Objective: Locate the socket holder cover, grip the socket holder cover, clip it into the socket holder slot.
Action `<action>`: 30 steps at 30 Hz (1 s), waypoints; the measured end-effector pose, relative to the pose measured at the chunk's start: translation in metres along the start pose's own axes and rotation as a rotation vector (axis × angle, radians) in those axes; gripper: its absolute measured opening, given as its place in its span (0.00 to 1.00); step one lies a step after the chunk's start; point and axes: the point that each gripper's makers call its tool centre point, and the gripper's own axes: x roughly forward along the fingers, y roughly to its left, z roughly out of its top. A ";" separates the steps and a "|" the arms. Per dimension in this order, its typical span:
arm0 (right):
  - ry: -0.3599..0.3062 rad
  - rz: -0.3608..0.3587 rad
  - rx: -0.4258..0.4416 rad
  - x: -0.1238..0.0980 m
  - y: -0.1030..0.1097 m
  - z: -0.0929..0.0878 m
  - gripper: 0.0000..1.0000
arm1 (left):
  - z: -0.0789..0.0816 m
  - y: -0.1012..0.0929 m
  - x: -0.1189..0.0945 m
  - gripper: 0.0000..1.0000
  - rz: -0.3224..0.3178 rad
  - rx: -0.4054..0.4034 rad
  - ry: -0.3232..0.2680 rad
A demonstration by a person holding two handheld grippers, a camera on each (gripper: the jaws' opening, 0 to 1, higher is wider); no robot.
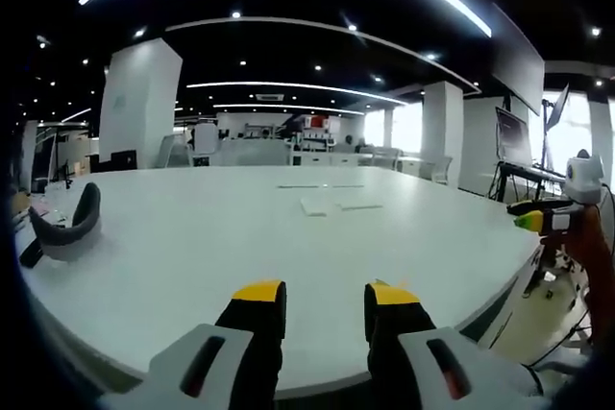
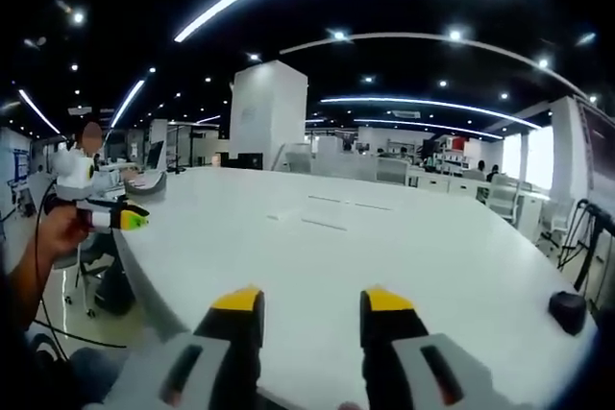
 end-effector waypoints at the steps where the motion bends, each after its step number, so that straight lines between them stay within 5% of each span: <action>1: -0.002 0.000 0.001 0.000 0.000 0.000 0.41 | -0.001 -0.002 -0.001 0.33 -0.001 0.001 -0.001; 20: -0.007 0.004 0.012 0.000 -0.001 0.000 0.41 | -0.004 0.001 -0.003 0.33 0.011 0.009 0.003; 30: 0.009 0.015 0.013 0.002 0.005 -0.008 0.42 | -0.005 -0.012 -0.005 0.33 0.006 0.023 -0.007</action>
